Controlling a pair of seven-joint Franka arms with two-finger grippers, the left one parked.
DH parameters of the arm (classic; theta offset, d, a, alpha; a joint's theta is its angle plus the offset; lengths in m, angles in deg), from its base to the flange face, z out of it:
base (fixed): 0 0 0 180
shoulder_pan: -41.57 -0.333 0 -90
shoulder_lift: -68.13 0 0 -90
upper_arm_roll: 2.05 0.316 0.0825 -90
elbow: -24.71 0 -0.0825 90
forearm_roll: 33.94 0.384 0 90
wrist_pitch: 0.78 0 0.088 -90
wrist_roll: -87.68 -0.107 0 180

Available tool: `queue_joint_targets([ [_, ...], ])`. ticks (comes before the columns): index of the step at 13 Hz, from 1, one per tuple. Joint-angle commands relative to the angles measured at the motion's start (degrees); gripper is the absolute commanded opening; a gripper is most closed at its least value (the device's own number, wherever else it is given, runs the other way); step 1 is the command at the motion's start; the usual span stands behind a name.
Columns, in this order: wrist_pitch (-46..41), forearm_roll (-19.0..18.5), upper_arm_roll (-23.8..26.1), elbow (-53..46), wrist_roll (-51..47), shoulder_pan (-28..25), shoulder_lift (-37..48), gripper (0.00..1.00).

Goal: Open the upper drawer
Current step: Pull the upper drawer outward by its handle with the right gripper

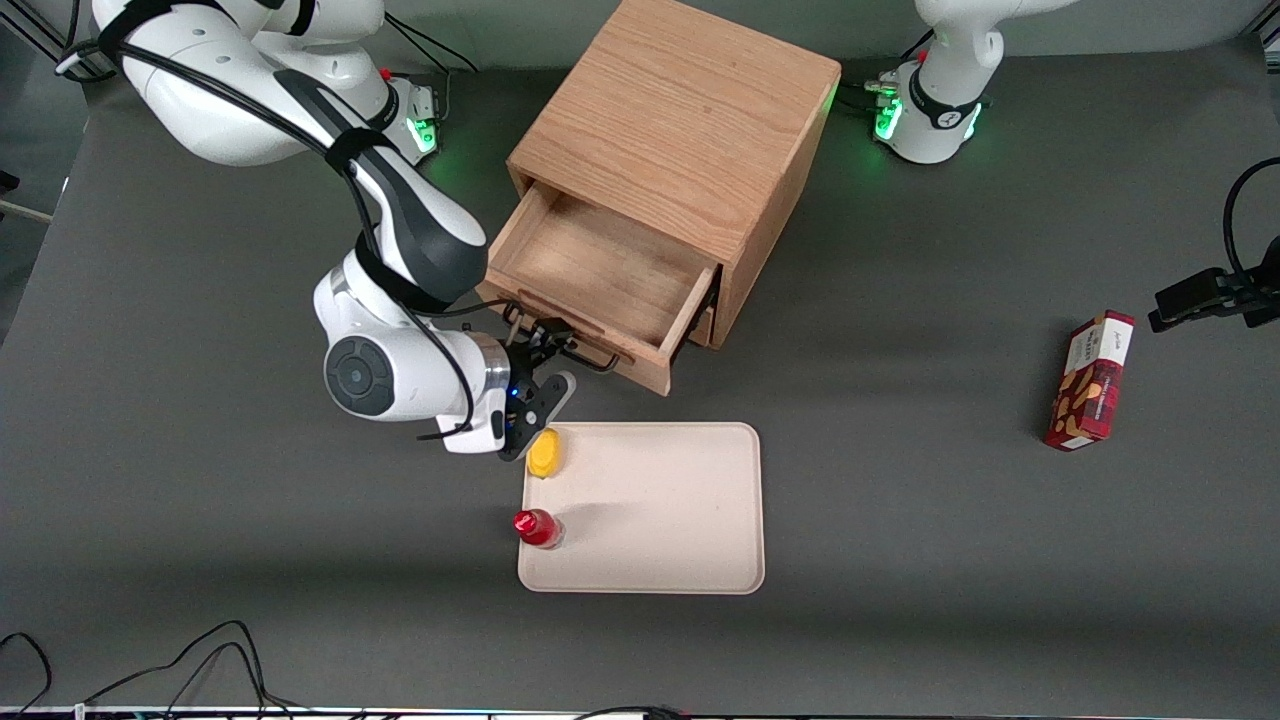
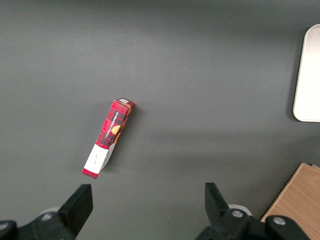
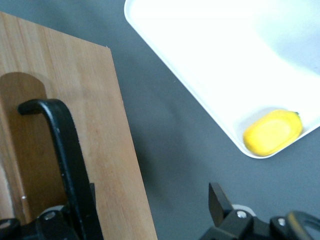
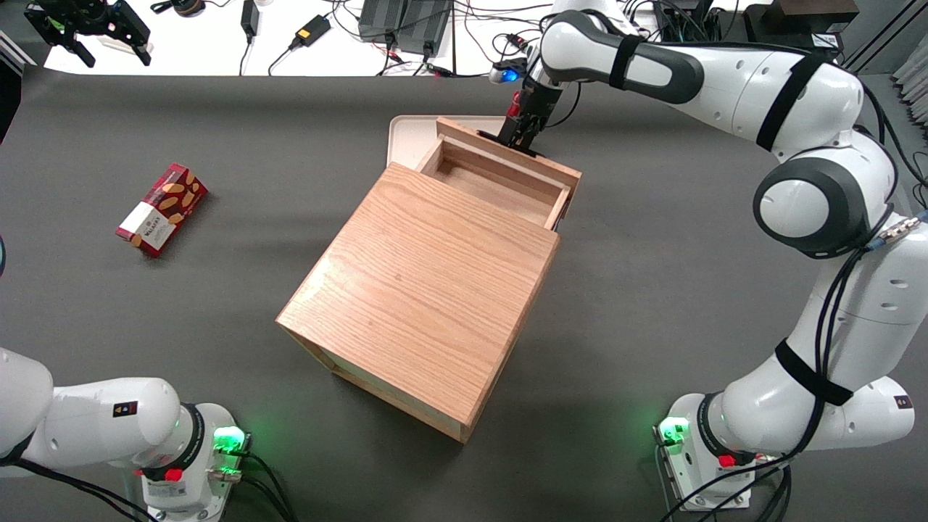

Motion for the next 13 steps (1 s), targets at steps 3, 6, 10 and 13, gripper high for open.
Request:
queue_joint_targets([
  [3,-4.13,-2.22,-0.79,-8.58,1.13,-0.56,-5.05,1.0],
  [6,-6.24,-2.58,-1.4,-11.75,4.64,-0.3,-6.11,1.0],
  [10,-6.34,-2.32,-3.16,-14.74,6.84,-0.39,-7.96,1.0],
  [13,-7.38,-2.32,-3.16,-17.29,6.93,-0.39,-9.19,1.0],
])
